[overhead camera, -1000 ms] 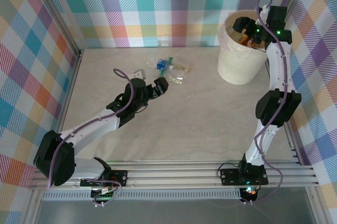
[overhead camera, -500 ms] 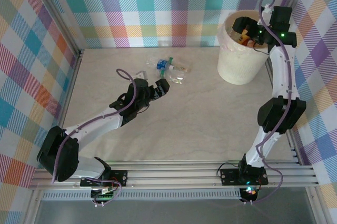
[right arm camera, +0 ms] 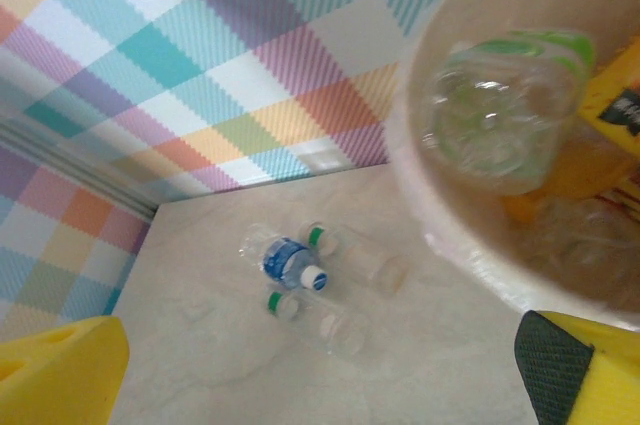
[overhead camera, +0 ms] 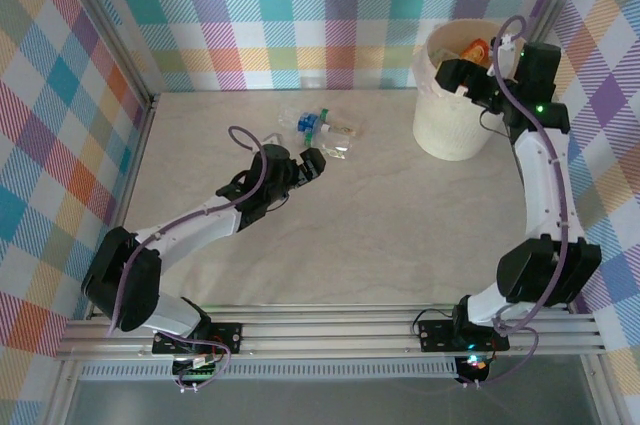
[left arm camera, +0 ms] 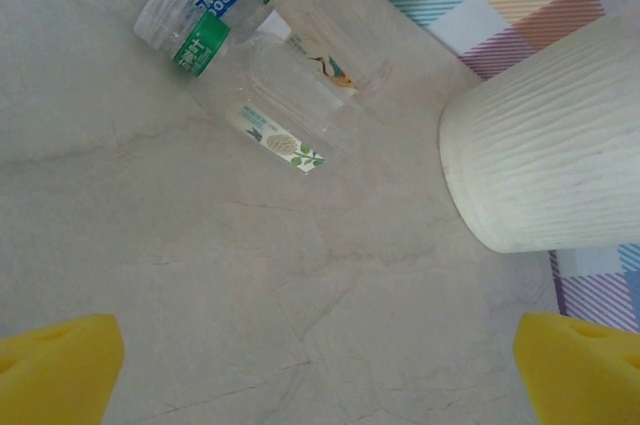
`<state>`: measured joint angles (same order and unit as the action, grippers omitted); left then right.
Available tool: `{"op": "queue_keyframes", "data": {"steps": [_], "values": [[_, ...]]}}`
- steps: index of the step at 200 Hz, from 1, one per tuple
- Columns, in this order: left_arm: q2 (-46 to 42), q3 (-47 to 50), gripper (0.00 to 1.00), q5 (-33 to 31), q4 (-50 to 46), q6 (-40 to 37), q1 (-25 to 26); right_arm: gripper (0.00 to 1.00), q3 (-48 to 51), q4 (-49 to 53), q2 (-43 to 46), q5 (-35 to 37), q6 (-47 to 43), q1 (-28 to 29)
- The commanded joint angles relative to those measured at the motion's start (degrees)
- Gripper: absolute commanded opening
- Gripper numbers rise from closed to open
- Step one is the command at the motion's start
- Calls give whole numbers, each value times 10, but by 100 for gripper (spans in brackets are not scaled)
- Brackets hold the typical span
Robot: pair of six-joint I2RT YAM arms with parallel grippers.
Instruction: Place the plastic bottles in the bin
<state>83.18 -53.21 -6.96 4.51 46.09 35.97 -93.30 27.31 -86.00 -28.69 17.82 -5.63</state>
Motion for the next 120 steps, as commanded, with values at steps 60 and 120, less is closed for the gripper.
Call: {"op": "queue_keyframes", "data": {"steps": [60,120], "values": [[47,-50,100,-12,-48,49,5,100,173,-139,103,-39,11,100],[77,-100,100,-53,-148,74,5,100,213,-123,64,48,-68,193]]}}
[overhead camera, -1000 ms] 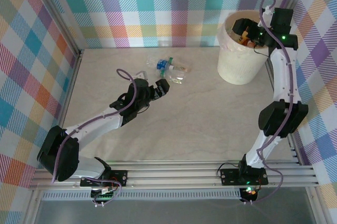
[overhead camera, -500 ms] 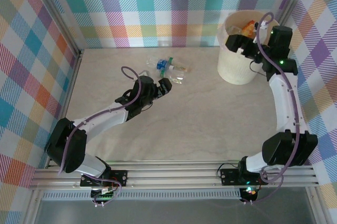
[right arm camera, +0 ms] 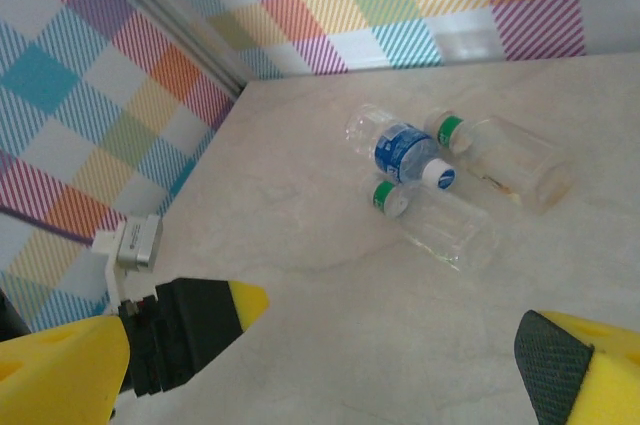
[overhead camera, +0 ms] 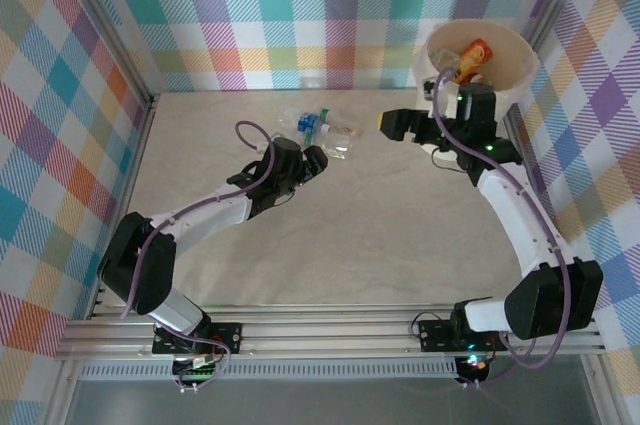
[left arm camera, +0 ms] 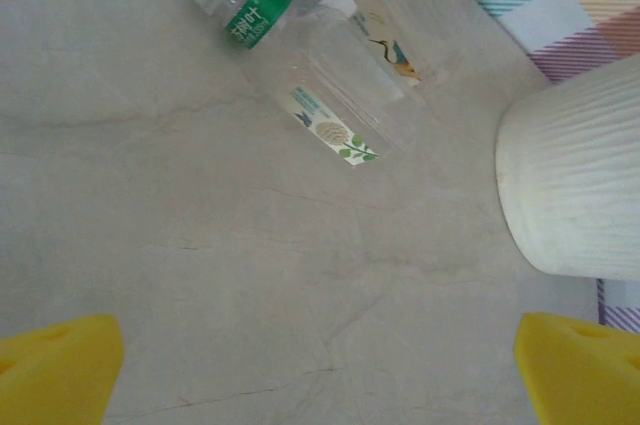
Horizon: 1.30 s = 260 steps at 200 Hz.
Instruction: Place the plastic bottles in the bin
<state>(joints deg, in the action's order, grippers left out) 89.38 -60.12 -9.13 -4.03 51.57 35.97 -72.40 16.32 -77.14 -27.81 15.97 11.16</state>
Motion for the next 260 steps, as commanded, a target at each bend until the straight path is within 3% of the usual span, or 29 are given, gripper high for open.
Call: {"op": "queue_keyframes", "data": {"steps": [1,37,80,124,157,197,231,260], "values": [[15,-32,100,-32,-64,19,4,100,4,-13,-26,41,-51,26],[50,-66,100,-37,-104,29,3,100,8,-7,-66,101,-41,46],[142,-176,100,-65,-179,39,-14,100,27,-10,-78,90,-4,49],[240,-269,100,-68,-165,79,-49,100,39,-4,-58,102,-13,50],[304,-329,95,-48,-124,107,-69,100,51,-7,-34,117,-23,51],[379,-414,93,-61,-162,145,-79,100,57,3,-23,123,-33,51],[413,-436,78,-78,-153,172,-88,100,59,8,-17,124,-40,51],[433,-450,71,-64,-166,189,-91,100,62,9,-14,130,-48,51]]}}
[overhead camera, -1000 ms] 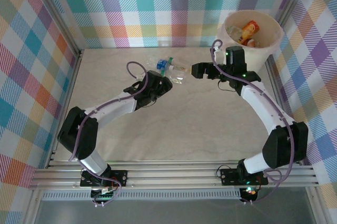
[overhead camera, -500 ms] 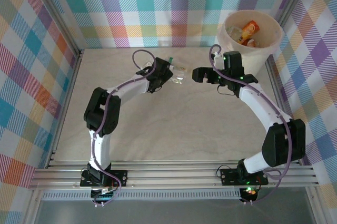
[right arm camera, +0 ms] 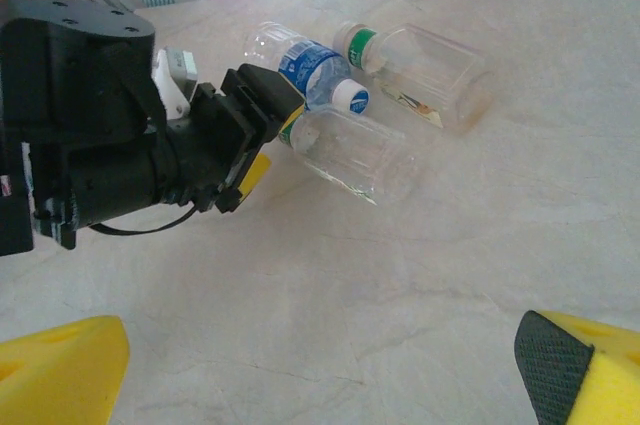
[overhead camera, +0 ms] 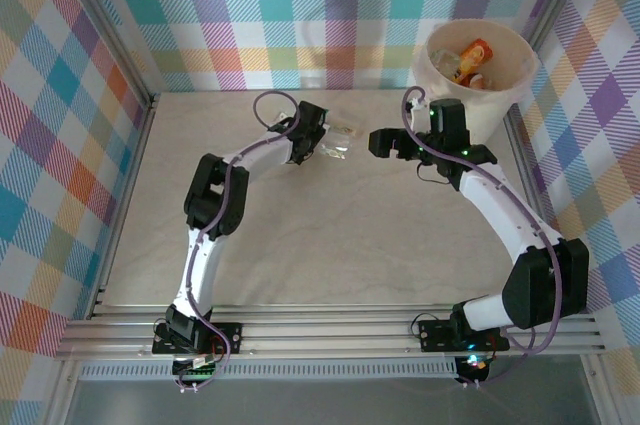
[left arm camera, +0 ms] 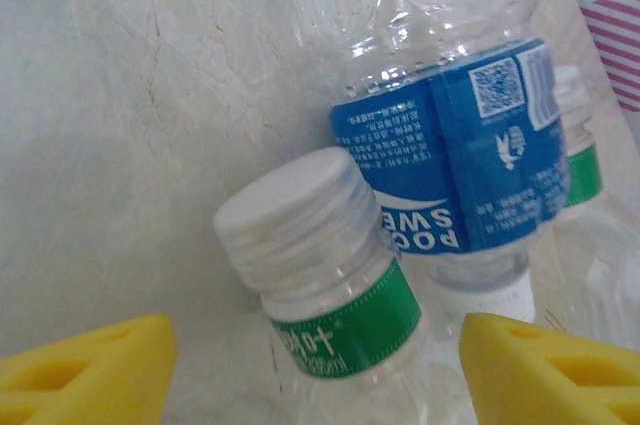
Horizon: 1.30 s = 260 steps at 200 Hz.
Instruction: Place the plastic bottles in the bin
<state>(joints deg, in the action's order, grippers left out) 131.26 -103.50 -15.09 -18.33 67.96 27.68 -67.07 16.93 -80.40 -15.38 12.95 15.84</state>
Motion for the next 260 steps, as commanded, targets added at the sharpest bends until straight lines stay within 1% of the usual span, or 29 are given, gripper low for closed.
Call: {"op": "queue_keyframes", "data": {"steps": [1,26,56,89,97,108,124,150,181,201,248,260], "values": [[14,-16,71,-4,-23,25,-8,100,9,3,18,7,-17,4],[26,-13,70,-9,-25,45,-10,100,10,3,18,5,-20,4],[47,-24,70,-6,-12,42,-14,100,11,5,19,2,-24,4],[53,-9,62,22,2,24,-14,100,10,15,21,2,-34,4],[45,12,62,30,18,16,-13,100,11,15,22,1,-37,4],[30,50,60,44,81,1,-12,100,13,15,22,0,-41,4],[8,94,58,68,128,-27,-11,100,17,14,20,-6,-44,4],[-27,151,56,95,154,-70,-2,100,21,10,15,-16,-41,4],[-75,229,55,114,184,-96,13,100,30,10,6,-23,-38,5],[-105,265,55,118,185,-116,28,100,35,14,0,-33,-47,8],[-166,296,54,117,136,-170,77,100,46,36,-36,-102,-121,23],[-179,303,55,120,126,-172,86,100,49,36,-50,-136,-138,27]]}}
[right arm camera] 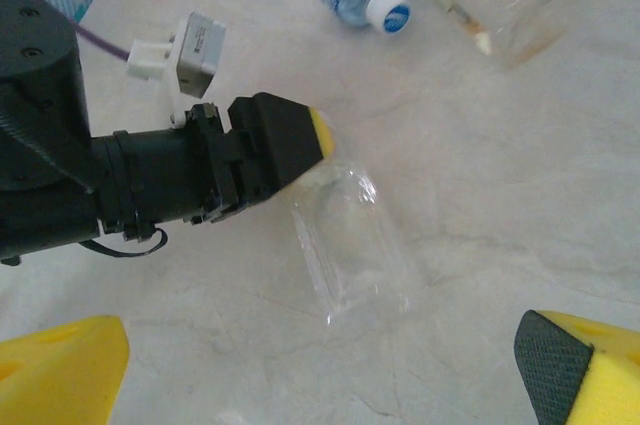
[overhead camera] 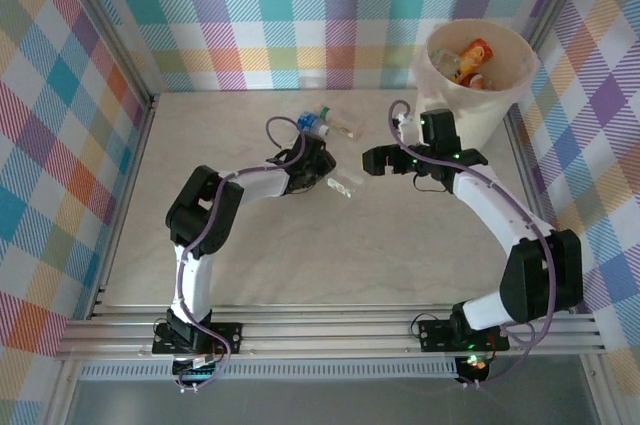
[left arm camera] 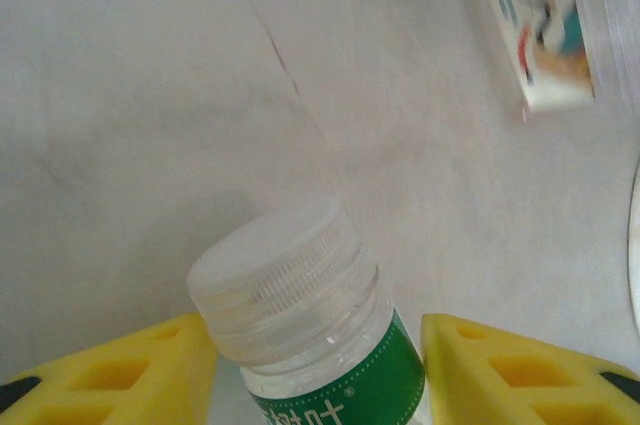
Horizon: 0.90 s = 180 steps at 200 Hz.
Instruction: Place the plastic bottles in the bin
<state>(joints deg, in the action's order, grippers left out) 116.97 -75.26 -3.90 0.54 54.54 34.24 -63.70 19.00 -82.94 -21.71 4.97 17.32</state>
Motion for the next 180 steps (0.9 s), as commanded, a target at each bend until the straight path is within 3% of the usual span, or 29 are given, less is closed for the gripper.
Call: {"op": "queue_keyframes", "data": {"steps": [1,32,144,180], "values": [[-37,21,55,9,-62,-37,21,100,15,15,-26,-75,-59,13],[-58,43,59,20,-73,-15,29,100,29,-8,-64,-32,-50,42],[-60,88,59,35,-44,12,29,100,149,-148,-107,145,-55,149],[-62,87,59,41,-43,10,29,90,161,-182,-115,157,-53,155]]}}
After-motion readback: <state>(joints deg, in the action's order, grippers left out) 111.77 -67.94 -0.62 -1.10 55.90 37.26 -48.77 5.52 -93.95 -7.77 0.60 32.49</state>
